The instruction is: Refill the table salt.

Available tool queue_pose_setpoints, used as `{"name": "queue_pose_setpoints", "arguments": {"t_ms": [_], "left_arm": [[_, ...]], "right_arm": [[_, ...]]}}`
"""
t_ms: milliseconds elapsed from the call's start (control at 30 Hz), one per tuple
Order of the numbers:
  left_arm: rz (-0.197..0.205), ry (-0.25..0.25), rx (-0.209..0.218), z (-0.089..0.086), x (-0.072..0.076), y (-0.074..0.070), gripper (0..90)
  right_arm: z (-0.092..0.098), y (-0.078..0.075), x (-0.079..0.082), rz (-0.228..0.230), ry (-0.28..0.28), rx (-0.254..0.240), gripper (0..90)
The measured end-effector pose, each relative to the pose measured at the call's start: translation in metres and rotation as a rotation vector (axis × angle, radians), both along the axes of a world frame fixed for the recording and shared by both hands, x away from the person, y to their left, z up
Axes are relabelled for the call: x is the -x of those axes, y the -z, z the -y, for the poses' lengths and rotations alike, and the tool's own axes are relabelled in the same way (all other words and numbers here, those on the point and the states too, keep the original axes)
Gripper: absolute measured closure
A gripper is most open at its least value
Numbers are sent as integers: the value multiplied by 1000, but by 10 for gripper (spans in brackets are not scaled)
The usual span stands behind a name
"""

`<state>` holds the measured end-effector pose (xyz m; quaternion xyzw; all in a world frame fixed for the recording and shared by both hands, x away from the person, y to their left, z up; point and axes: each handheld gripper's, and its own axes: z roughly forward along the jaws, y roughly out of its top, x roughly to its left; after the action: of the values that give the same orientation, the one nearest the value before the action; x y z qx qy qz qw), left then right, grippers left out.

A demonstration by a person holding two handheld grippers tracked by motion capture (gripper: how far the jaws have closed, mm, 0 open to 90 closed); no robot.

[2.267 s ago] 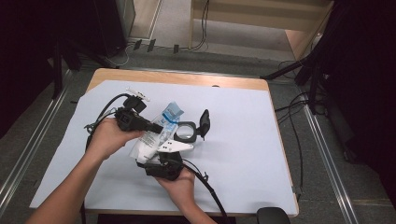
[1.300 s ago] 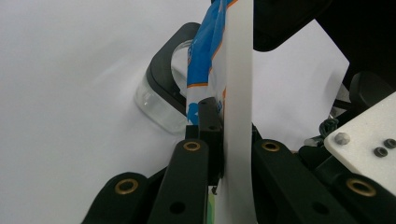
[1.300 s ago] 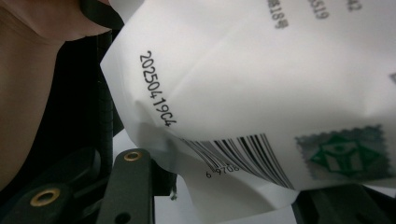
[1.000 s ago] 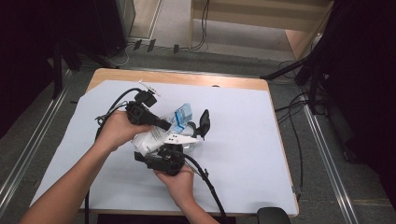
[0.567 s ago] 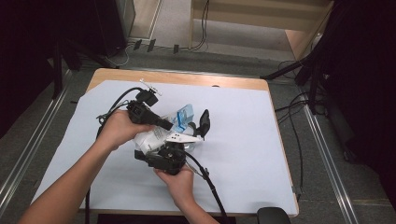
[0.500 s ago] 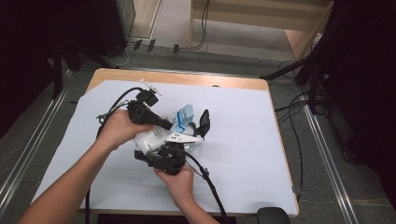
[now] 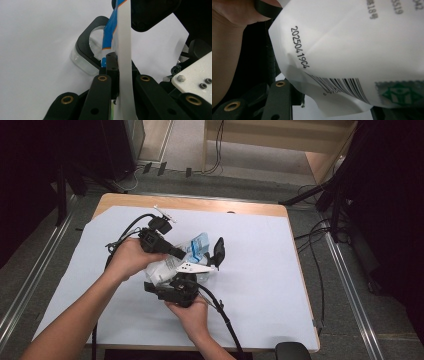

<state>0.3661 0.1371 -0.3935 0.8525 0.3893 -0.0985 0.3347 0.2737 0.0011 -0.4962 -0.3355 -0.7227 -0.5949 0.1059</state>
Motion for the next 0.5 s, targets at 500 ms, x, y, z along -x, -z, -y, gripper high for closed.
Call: {"name": "queue_pose_setpoints", "arguments": {"t_ms": [500], "left_arm": [[0,21,24,-5,-1,-2,848]], "right_arm": [[0,0,-2,-38,-6,-56,573]]}}
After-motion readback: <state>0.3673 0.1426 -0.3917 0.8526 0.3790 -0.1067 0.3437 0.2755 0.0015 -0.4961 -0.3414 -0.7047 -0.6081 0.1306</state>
